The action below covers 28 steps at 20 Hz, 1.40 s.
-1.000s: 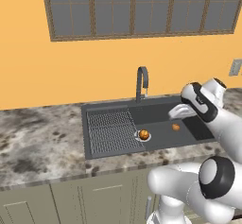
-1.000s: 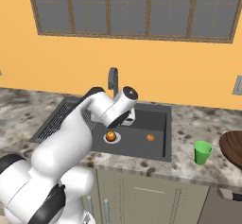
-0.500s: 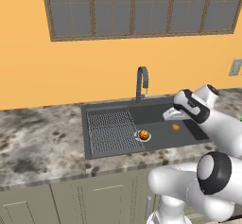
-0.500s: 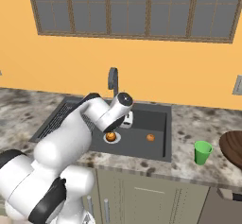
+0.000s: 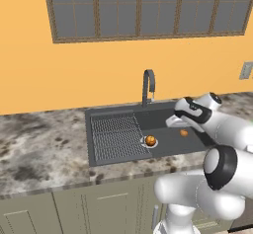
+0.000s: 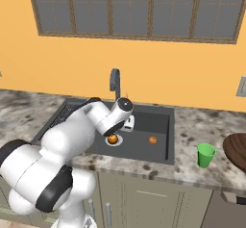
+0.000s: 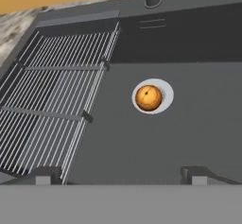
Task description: Remove the orange and tangerine from the sink. Then move the bowl and cup from the counter to the sink for washing.
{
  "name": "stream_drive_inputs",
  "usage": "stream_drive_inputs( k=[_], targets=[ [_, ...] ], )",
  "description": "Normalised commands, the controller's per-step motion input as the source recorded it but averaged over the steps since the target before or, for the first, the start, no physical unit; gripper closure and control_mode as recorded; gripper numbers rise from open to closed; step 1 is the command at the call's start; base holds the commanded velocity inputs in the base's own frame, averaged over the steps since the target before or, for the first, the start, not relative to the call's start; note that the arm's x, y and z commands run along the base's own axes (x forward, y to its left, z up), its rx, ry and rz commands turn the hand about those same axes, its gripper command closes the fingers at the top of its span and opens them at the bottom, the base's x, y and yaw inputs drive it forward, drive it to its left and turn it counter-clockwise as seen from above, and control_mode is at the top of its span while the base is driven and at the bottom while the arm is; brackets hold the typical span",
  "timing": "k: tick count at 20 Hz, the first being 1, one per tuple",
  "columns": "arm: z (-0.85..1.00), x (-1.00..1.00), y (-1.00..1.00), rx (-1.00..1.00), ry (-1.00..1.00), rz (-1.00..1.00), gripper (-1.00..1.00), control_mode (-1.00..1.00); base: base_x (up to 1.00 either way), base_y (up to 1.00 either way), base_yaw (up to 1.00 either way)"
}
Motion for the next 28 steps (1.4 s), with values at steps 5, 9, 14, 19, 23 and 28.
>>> stream_drive_inputs(
  k=[5,9,14,19,23,28],
  targets=[
    [-0.16,0.15,0.00,0.00,0.00,0.00,-1.00,-1.00,0.00,0.00,0.00],
    [-0.17,0.12,0.02,0.00,0.02,0.00,-1.00,-1.00,0.00,0.00,0.00],
    [-0.18,0.13,0.03,0.00,0.06,0.00,-1.00,-1.00,0.00,0.00,0.00],
    [-0.19,0.16,0.01,0.00,0.02,0.00,-1.00,-1.00,0.00,0.00,0.00],
    [-0.21,0.17,0.04,0.00,0.00,0.00,-1.00,-1.00,0.00,0.00,0.00],
    [-0.20,0.20,0.03,0.00,0.00,0.00,-1.00,-1.00,0.00,0.00,0.00]
  ],
)
